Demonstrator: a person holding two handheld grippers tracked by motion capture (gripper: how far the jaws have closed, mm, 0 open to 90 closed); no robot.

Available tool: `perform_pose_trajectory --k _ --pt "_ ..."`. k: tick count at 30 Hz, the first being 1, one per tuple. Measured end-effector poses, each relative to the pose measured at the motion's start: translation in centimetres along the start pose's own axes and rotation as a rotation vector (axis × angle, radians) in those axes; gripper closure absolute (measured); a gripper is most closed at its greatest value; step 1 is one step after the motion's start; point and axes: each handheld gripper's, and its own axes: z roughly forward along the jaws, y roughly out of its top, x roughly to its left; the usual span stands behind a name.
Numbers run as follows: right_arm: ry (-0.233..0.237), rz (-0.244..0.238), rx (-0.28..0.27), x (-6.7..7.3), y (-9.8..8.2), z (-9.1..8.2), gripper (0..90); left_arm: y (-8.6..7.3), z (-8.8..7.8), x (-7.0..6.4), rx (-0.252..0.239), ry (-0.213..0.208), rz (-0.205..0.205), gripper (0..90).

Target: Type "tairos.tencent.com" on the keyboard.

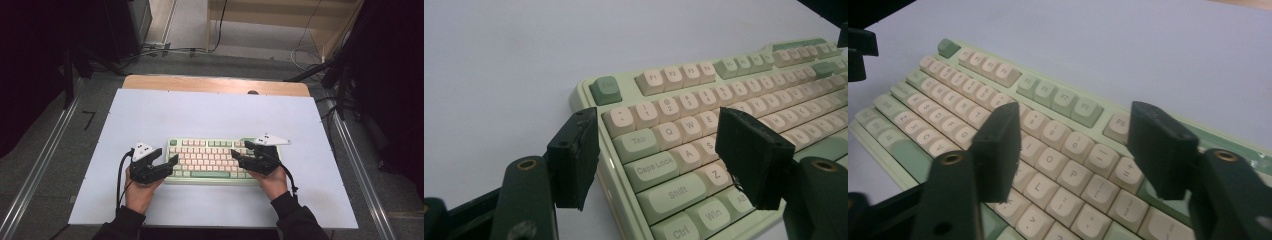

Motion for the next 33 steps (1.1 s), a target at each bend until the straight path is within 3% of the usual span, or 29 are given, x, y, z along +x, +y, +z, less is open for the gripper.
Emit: perform_pose_trajectory --k 8,12,21,33 --pt "0.052 -0.012 0.030 0.7 0.3 1.6 75.3 -0.4 -0.7 0.4 0.000 0.022 -0.013 34.5" --pt "0.066 -0.023 0.055 1.1 0.3 2.4 86.3 -0.5 -0.9 0.5 -0.002 0.028 -0.016 34.5" --pt "0.082 -0.060 0.103 1.9 0.0 3.7 87.6 -0.6 -1.1 0.6 -0.002 0.033 -0.019 34.5" --pt "0.078 -0.064 0.126 2.0 -0.1 4.2 87.5 -0.6 -1.1 0.6 0.000 0.033 -0.020 34.5"
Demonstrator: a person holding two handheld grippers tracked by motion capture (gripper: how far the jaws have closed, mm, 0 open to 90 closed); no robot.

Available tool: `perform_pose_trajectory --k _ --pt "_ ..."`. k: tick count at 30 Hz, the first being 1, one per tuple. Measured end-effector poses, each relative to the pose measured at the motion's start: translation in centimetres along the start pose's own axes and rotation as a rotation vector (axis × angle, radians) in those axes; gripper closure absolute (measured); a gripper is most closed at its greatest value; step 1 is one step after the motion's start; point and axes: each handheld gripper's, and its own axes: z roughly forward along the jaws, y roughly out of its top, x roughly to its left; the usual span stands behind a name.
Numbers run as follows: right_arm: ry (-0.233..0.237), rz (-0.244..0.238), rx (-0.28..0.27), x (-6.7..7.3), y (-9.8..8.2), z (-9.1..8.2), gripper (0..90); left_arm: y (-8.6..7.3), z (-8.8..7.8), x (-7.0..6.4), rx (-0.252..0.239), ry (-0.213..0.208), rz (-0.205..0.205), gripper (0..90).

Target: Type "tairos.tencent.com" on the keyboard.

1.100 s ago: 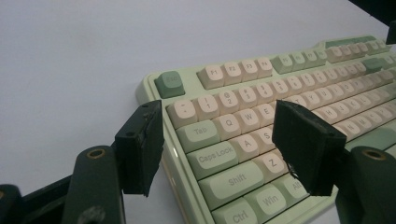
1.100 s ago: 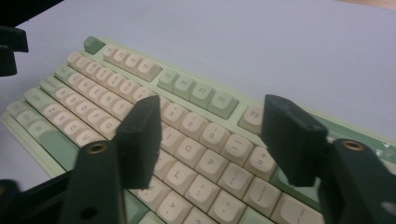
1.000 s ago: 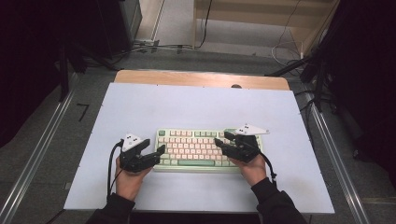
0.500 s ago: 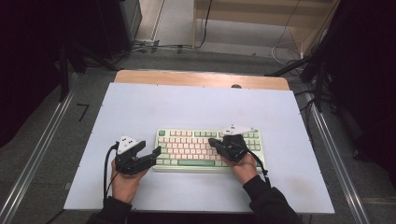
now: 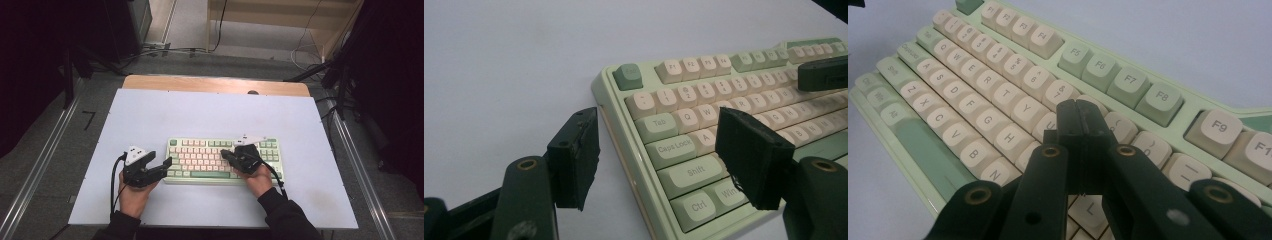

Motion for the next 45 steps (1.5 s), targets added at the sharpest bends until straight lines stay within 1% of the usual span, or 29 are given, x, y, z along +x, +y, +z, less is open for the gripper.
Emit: perform_pose_trajectory --k 10,12,14,15,16,17,18,19,21,23,27,32,35,37,40,43,45 --pt "-0.005 -0.010 0.027 0.0 -0.1 0.4 87.5 0.0 0.0 -0.1 -0.001 -0.004 0.002 34.6" --pt "-0.002 -0.004 0.020 0.1 -0.1 0.2 86.7 0.0 0.0 -0.1 -0.001 -0.004 0.002 34.6" --pt "0.012 0.003 -0.005 0.1 0.1 -0.2 81.5 0.0 0.0 -0.1 0.001 -0.004 0.002 34.6" --pt "0.012 0.002 -0.020 0.1 0.1 -0.5 77.7 0.0 0.1 -0.1 0.001 -0.004 0.003 34.6" --pt "0.016 0.003 -0.036 0.2 0.2 -0.7 70.1 0.0 0.1 -0.1 0.001 -0.004 0.003 34.6" --pt "0.024 0.003 -0.047 0.2 0.3 -0.9 60.2 0.0 0.1 -0.1 0.000 -0.004 0.004 34.6" --pt "0.020 0.001 -0.056 0.2 0.3 -1.1 48.3 0.0 0.1 -0.1 -0.001 -0.005 0.004 34.6" --pt "0.014 -0.001 -0.065 0.3 0.4 -1.2 39.4 0.0 0.1 -0.1 -0.001 -0.007 0.005 34.6" --pt "0.004 0.005 -0.075 0.3 0.4 -1.5 29.5 0.1 0.1 -0.2 -0.001 -0.006 0.007 35.4" --pt "-0.008 0.011 -0.078 0.2 0.4 -1.7 24.7 0.1 0.1 -0.2 -0.004 -0.007 0.012 37.0" --pt "-0.021 0.018 -0.091 0.1 0.3 -2.2 20.2 0.2 0.2 -0.4 -0.010 -0.004 0.031 42.4" --pt "-0.040 0.017 -0.086 0.0 0.0 -2.3 17.6 0.3 0.5 -0.7 -0.016 -0.021 0.049 52.6" --pt "-0.048 0.024 -0.090 -0.2 -0.1 -2.6 17.5 0.5 0.7 -1.0 -0.023 -0.050 0.057 63.1" --pt "-0.054 0.028 -0.093 -0.3 -0.2 -2.8 17.5 0.6 0.9 -1.2 -0.021 -0.078 0.065 71.9" --pt "-0.066 0.032 -0.093 -0.5 -0.4 -3.0 17.5 0.9 1.3 -1.6 -0.015 -0.111 0.083 82.7" --pt "-0.074 0.040 -0.095 -0.6 -0.6 -3.3 17.6 1.1 1.9 -2.0 -0.006 -0.132 0.096 89.3" --pt "-0.077 0.042 -0.093 -0.8 -0.8 -3.4 17.6 1.3 2.3 -2.2 -0.004 -0.144 0.100 90.0"
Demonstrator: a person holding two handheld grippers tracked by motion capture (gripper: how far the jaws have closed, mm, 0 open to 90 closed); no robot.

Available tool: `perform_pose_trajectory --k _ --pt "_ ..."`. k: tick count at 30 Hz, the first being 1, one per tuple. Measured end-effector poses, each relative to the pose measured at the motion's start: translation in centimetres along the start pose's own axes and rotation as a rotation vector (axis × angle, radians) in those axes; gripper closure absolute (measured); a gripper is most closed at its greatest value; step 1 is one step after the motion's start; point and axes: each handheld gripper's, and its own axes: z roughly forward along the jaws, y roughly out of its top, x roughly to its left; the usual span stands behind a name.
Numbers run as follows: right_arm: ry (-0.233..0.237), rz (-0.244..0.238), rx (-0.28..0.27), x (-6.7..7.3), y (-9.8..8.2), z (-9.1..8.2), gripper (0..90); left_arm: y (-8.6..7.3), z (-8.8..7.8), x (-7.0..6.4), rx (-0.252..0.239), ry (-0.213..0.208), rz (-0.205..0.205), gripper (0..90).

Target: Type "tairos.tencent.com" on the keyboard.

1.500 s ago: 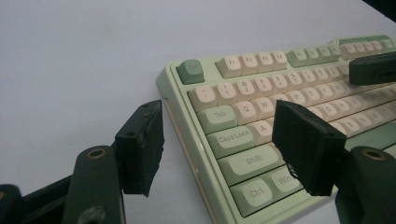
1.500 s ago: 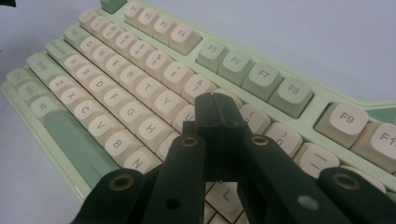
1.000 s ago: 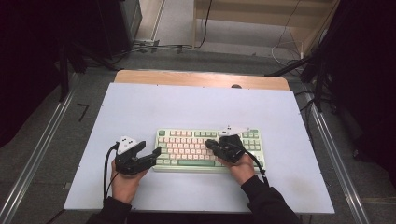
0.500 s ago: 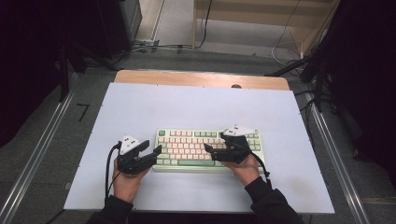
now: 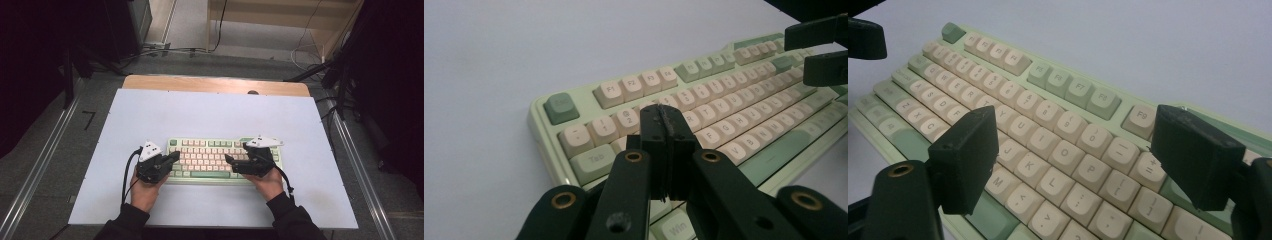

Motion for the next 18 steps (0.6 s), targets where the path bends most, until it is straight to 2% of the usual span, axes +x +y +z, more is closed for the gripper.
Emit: perform_pose_trajectory --k 13,18 --pt "-0.047 0.045 -0.013 -1.1 -1.0 -1.6 17.8 1.1 2.8 -1.4 0.023 -0.045 0.050 90.0" --pt "-0.066 0.061 -0.016 -1.6 -1.4 -2.2 17.9 1.3 4.0 -1.8 0.043 -0.061 0.053 90.0"
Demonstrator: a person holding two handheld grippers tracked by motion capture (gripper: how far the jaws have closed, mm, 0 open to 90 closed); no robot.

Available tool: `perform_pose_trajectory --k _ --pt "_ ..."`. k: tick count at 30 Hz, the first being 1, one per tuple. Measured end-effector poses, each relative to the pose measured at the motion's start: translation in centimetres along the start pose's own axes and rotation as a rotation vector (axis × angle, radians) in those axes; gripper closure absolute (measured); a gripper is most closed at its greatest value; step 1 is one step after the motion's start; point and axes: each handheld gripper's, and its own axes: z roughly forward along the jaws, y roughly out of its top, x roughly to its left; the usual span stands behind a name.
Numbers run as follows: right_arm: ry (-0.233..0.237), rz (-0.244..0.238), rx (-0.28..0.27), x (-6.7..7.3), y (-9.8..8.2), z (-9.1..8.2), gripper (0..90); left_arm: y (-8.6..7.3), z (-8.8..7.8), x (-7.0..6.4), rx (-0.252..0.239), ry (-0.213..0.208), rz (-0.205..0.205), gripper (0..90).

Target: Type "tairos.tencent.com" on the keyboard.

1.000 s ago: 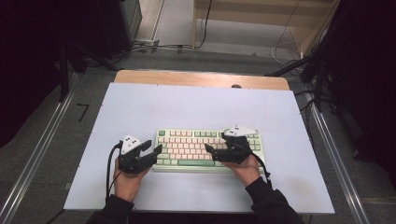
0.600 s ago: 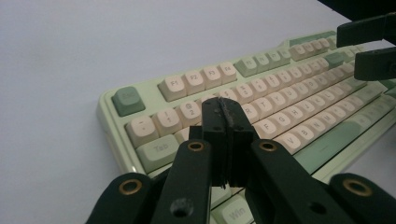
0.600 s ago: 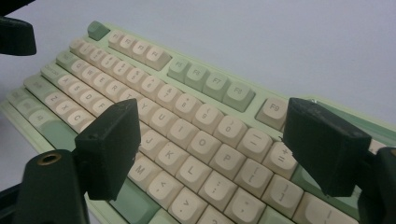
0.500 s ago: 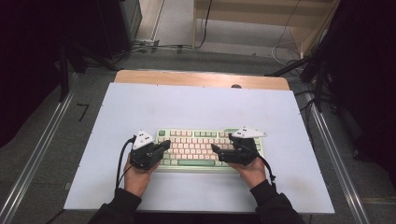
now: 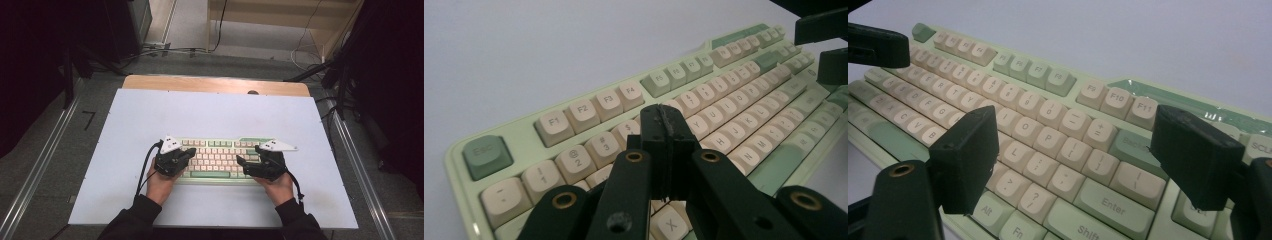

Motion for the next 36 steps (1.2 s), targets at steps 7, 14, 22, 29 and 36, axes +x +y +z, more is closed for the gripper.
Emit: perform_pose_trajectory --k 7,14,22,29,36 --pt "-0.015 0.013 0.000 -0.4 -0.4 -0.5 18.0 0.2 1.0 -0.4 0.031 -0.001 0.018 90.0" --pt "-0.019 0.018 0.002 -0.5 -0.5 -0.7 18.2 0.1 1.8 -0.4 0.060 0.011 0.021 90.0" --pt "-0.017 0.015 0.001 -0.5 -0.4 -0.6 18.3 0.0 2.3 -0.3 0.077 0.014 0.019 90.0" --pt "-0.019 0.017 0.000 -0.5 -0.4 -0.7 18.4 0.0 2.4 -0.4 0.080 0.013 0.022 90.0" --pt "-0.021 0.014 0.002 -0.5 -0.4 -0.7 18.4 0.1 2.3 -0.4 0.078 0.005 0.010 90.0"
